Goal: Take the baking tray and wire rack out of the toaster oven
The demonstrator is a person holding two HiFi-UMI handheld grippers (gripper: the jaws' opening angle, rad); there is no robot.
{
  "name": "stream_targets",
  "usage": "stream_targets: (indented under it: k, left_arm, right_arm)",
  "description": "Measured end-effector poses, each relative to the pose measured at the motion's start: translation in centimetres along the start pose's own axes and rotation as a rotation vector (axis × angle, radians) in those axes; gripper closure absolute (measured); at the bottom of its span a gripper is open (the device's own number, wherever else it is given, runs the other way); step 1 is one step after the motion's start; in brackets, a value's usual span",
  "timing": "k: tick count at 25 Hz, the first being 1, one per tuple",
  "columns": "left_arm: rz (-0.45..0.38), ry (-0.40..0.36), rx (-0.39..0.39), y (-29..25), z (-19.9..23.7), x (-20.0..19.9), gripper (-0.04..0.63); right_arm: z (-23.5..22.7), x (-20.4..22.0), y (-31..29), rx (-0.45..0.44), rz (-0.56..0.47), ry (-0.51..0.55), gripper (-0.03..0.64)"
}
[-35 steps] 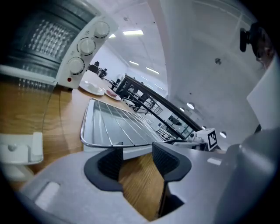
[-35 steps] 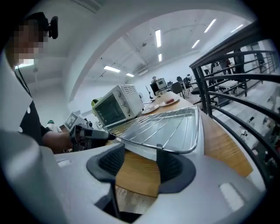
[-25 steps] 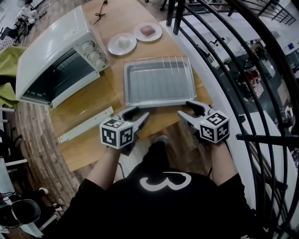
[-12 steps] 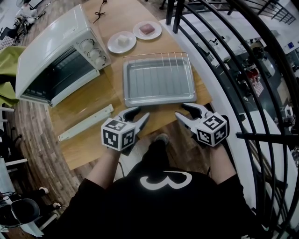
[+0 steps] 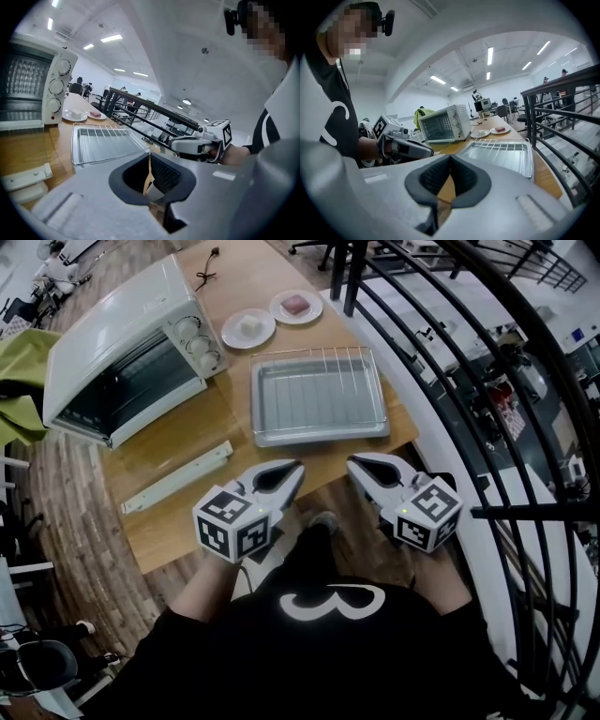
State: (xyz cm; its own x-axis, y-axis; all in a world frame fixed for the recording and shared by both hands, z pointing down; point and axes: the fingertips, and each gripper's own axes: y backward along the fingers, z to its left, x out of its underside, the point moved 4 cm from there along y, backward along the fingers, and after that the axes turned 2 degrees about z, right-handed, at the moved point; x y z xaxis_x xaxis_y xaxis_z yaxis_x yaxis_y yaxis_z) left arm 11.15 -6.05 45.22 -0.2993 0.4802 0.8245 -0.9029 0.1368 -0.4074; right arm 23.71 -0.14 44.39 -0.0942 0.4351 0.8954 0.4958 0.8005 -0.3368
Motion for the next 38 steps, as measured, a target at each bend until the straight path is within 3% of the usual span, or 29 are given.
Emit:
stream_targets:
  k: [9, 17, 31, 38]
  left_arm:
    - [-0.146, -0.088, 0.094, 6.7, -7.7, -2.6, 0.585]
    - [-0.202, -0.158, 0.101, 11.3, -12.0, -2.9, 0.586]
    - [-0.227, -0.174, 0.08, 13.0, -13.3, -2.5, 0.586]
    - [-0.215, -0.186, 0.079, 12.8, -13.4, -2.3, 0.586]
  right_arm:
    - [8.4, -3.0, 3.5, -0.059, -0.079, 0.067, 0.614]
    - [13.5, -4.7, 6.9, -0.082, -0.155, 0.124, 0.614]
    - [16.4, -5.3, 7.8, -0.128, -0.204, 0.132, 0.614]
    - [15.8, -4.4, 8.0, -0.091, -0.17, 0.161, 0.614]
